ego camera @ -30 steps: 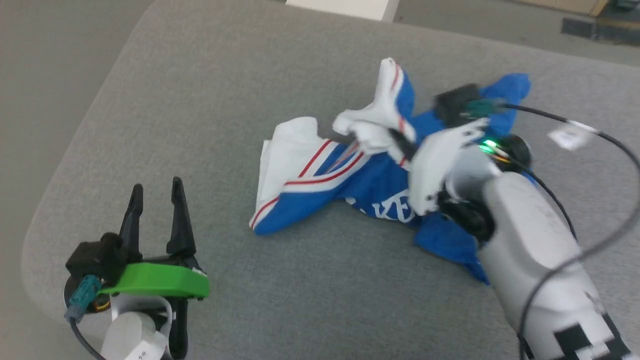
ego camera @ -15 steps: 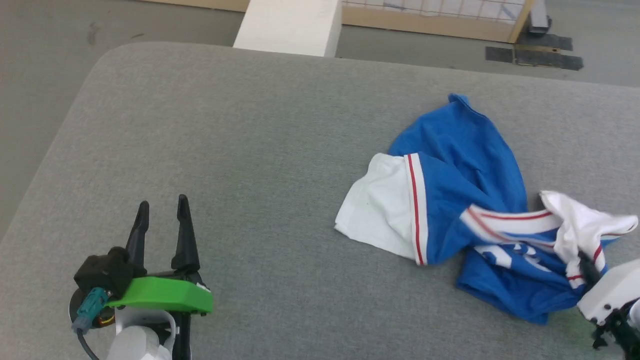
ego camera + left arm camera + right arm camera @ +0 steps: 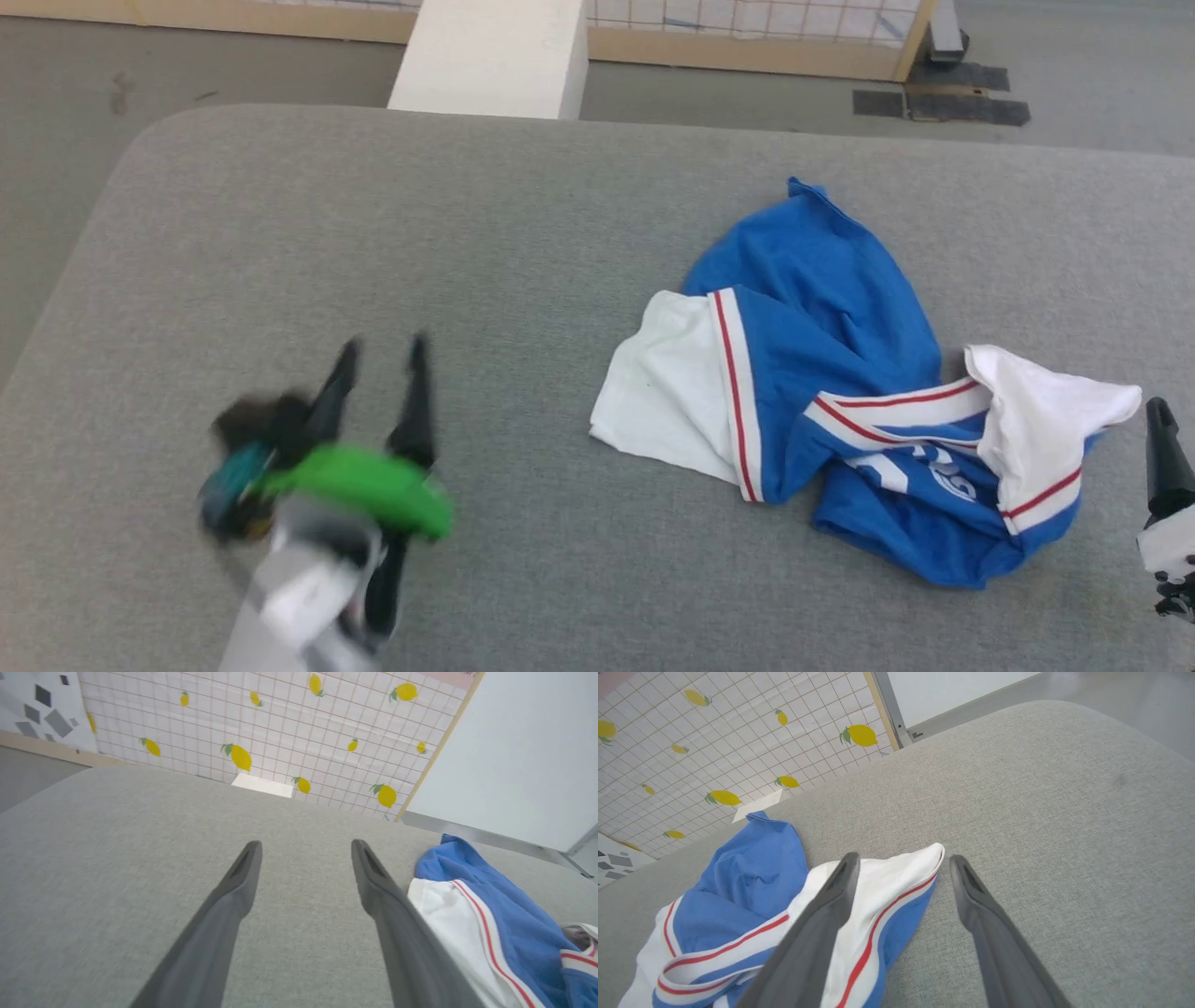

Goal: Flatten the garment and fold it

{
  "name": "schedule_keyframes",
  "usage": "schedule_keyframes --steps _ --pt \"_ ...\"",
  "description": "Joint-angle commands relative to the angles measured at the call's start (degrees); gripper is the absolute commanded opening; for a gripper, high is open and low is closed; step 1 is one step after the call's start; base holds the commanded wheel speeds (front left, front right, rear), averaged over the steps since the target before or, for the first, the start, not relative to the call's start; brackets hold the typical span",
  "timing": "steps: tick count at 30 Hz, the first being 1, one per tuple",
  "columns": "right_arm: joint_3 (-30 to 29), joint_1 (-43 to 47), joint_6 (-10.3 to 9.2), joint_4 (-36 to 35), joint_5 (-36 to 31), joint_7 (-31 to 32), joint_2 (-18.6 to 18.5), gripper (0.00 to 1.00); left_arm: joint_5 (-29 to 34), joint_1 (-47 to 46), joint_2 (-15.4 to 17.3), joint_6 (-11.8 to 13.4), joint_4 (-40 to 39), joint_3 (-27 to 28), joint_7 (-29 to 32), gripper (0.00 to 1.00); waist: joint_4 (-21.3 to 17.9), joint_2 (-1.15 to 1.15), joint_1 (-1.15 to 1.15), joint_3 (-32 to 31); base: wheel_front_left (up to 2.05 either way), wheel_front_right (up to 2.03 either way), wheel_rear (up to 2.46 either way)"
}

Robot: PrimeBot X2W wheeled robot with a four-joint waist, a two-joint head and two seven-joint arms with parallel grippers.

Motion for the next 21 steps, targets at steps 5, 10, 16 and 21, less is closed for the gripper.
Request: schedule_keyframes --steps 5,10,16,21 --pt "2.15 -0.83 -0.08 -0.06 -0.4 -0.02 0.01 1.0 -1.04 -10.8 -0.11 -1.59 4.64 -7.78 18.45 1.0 -3.48 0.0 0.0 2.48 0.0 0.0 0.0" --pt "3.49 -1.77 -0.08 1.0 -0.1 -0.43 0.01 1.0 1.44 -15.71 1.18 -2.06 9.93 -14.65 34.62 1.0 -6.37 0.0 0.0 4.22 0.0 0.0 0.0" --pt "3.45 -2.18 -0.08 2.04 0.2 -1.76 0.01 1.0 2.99 -16.27 2.57 -2.47 13.73 -18.89 41.17 1.0 -8.75 0.0 0.0 5.75 0.0 0.0 0.0" --pt "3.09 -2.25 -0.08 2.2 -0.87 -2.17 0.01 1.0 -0.97 -14.04 2.05 -2.95 14.58 -20.63 42.2 0.0 -8.98 0.0 0.0 5.96 0.0 0.0 0.0"
